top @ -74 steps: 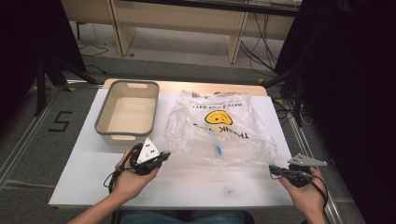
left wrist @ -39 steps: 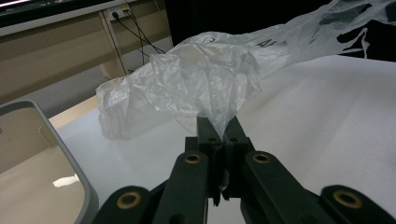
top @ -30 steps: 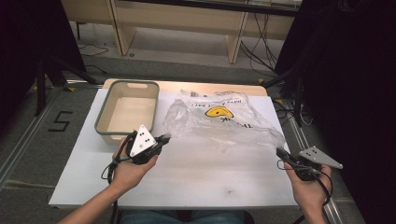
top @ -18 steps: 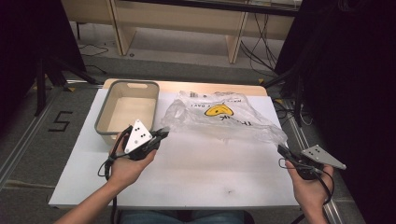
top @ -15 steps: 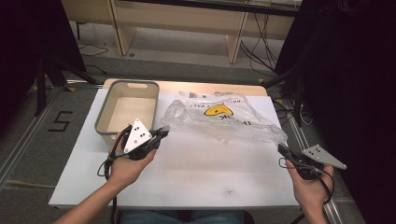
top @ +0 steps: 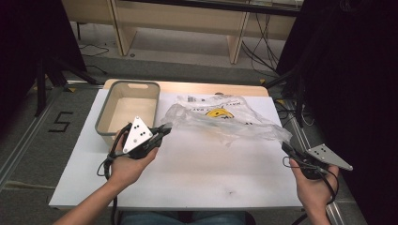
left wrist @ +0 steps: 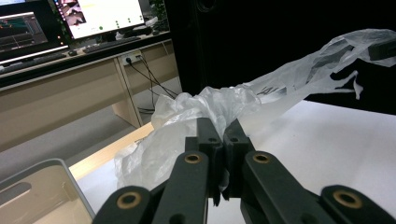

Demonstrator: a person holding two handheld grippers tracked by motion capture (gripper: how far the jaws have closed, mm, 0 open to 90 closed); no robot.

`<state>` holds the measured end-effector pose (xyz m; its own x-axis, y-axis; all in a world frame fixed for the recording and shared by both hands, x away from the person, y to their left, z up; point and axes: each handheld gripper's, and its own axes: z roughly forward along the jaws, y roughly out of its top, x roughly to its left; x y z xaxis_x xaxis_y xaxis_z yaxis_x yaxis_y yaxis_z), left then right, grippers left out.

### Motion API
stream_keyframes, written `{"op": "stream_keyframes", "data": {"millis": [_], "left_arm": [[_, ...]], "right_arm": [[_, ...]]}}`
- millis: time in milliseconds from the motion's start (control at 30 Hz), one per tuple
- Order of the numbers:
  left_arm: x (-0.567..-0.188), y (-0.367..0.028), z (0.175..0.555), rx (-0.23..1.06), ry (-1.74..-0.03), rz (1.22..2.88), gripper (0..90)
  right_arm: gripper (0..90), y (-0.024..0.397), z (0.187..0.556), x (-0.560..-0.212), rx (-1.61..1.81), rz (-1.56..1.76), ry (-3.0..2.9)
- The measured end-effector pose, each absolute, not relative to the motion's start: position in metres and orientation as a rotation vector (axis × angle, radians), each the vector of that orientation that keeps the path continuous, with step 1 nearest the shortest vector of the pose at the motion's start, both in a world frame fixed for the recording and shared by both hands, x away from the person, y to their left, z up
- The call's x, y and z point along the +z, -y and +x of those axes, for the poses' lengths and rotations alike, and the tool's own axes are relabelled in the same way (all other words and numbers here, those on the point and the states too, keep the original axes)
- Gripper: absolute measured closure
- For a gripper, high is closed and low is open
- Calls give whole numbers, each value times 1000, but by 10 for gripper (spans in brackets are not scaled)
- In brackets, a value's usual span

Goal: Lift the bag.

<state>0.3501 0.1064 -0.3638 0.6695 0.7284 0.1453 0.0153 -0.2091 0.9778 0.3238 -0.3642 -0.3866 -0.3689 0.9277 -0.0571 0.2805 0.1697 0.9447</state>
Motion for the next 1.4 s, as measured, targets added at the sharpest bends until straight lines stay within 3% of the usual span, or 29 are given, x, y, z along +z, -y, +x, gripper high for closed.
{"op": "stream_keyframes", "data": {"millis": [1400], "left_arm": [[-324, -101, 341, 748, -543, 1553, 888]], "right_arm": [[897, 358, 328, -363, 1255, 1093, -1657]]}}
